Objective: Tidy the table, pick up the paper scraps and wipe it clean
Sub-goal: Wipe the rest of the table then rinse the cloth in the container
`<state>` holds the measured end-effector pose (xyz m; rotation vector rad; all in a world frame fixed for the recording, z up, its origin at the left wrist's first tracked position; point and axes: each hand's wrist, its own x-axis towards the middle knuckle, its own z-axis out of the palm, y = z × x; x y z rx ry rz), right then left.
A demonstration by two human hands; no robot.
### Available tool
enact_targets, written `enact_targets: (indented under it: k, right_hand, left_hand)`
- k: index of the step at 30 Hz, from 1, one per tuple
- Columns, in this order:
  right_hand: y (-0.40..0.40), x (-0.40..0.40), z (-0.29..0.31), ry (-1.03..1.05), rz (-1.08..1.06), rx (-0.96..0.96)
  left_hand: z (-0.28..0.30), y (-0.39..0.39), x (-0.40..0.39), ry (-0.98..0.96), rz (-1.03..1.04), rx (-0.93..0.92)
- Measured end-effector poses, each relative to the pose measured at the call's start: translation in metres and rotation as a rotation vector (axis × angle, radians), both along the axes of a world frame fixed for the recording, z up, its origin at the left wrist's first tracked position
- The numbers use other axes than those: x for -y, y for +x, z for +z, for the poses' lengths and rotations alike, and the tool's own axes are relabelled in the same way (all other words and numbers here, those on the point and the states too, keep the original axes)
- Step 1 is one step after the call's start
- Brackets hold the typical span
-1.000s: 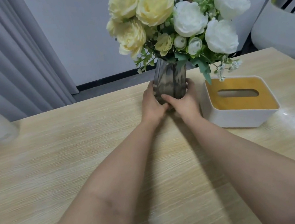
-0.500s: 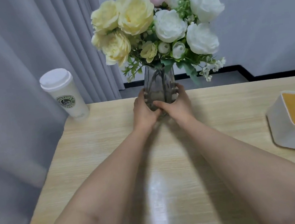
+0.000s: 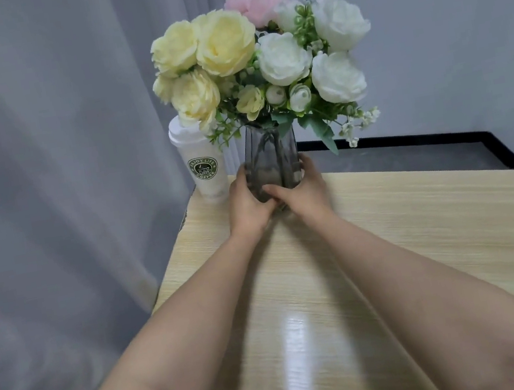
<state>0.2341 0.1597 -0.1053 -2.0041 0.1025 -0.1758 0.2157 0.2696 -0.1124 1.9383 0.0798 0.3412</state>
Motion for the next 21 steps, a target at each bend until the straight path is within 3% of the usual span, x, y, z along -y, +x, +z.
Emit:
enact_targets:
  k: [11, 16, 21]
  right_hand:
    - [0.005, -0.008, -0.001, -0.055, -0.010, -0.002]
    - [-0.006, 0.006, 0.008, -0.118, 0.109, -0.079]
    - [-0.033, 0.042, 0.024, -0.168, 0.119, -0.114]
  left_hand:
    - [-0.003, 0.009, -0.009, 0.079, -0.015, -0.015]
    - [-0.001, 0.004, -0.012, 0.100, -0.070, -0.135]
    - [0.013, -0.026, -0.007, 0.293, -0.023, -0.319]
